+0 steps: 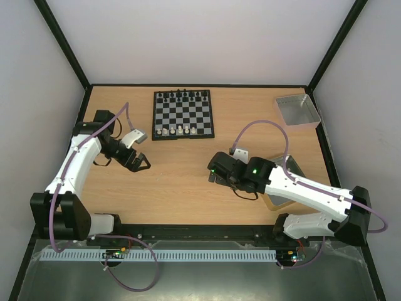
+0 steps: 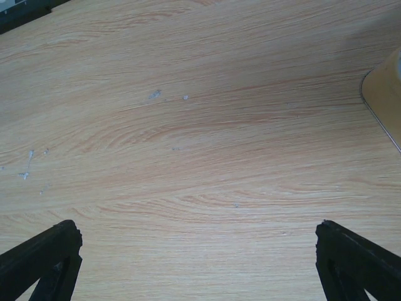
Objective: Set up the chess pieces on the board
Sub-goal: Move the chessboard to the center of the board.
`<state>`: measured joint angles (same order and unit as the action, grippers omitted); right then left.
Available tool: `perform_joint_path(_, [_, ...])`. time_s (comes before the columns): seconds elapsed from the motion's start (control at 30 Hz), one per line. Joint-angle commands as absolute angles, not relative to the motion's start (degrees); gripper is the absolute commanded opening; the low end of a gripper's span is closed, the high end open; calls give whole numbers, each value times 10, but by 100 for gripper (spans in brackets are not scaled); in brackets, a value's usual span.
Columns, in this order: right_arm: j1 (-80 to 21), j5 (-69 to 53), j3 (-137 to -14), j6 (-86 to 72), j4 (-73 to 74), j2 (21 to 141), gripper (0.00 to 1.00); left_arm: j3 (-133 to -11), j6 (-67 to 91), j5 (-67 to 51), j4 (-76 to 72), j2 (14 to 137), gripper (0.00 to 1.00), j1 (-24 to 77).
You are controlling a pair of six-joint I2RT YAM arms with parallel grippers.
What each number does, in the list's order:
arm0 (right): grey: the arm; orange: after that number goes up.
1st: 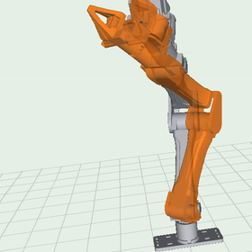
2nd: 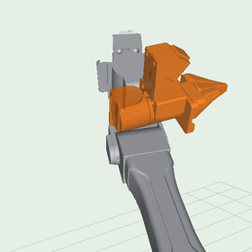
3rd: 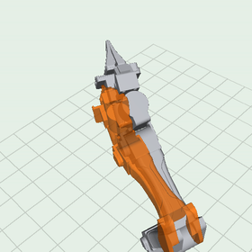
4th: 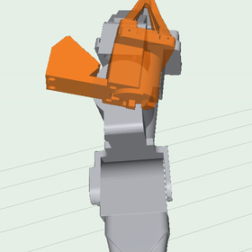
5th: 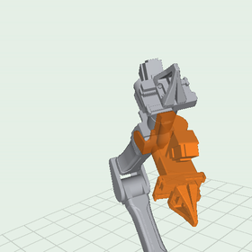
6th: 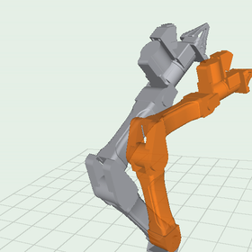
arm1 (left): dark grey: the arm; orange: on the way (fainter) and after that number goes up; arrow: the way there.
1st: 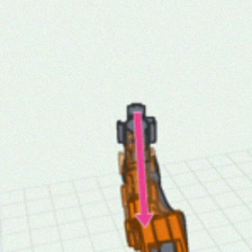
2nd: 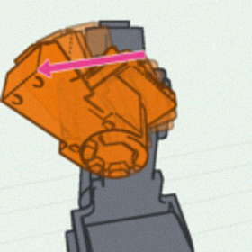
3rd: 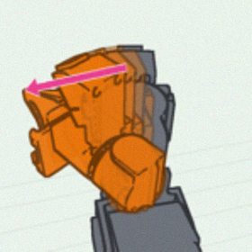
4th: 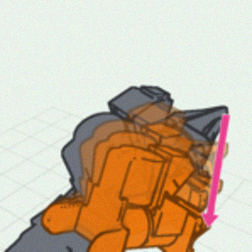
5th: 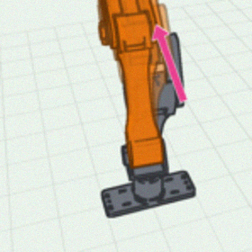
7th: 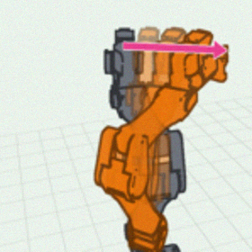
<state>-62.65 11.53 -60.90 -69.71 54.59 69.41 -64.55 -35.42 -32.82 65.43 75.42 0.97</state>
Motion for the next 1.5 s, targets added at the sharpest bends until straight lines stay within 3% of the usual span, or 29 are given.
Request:
perform_joint_path(0.0, [-628, 132, -610, -697, 554, 697, 97, -637, -345, -321, 650, 755, 99, 14])
perform_joint_path(0.53, [-603, 131, -620, -697, 544, 712, 98, -633, -328, -292, 635, 757, 99, 16])
perform_joint_path(0.83, [-409, 71, -660, -578, 520, 746, 100, -707, -258, -237, 552, 836, 99, -9])
perform_joint_path(0.97, [-348, 48, -769, -516, 529, 860, 97, -794, -217, -234, 528, 912, 89, -58])
perform_joint_path(1.1, [-299, 38, -910, -476, 534, 980, 92, -872, -185, -212, 510, 983, 71, -75])
perform_joint_path(1.3, [-217, -24, -1039, -467, 506, 1127, 72, -970, -156, -219, 510, 1083, 34, -85])
perform_joint_path(1.47, [-191, -45, -1145, -456, 522, 1256, 52, -1011, -132, -228, 508, 1165, 19, -83])
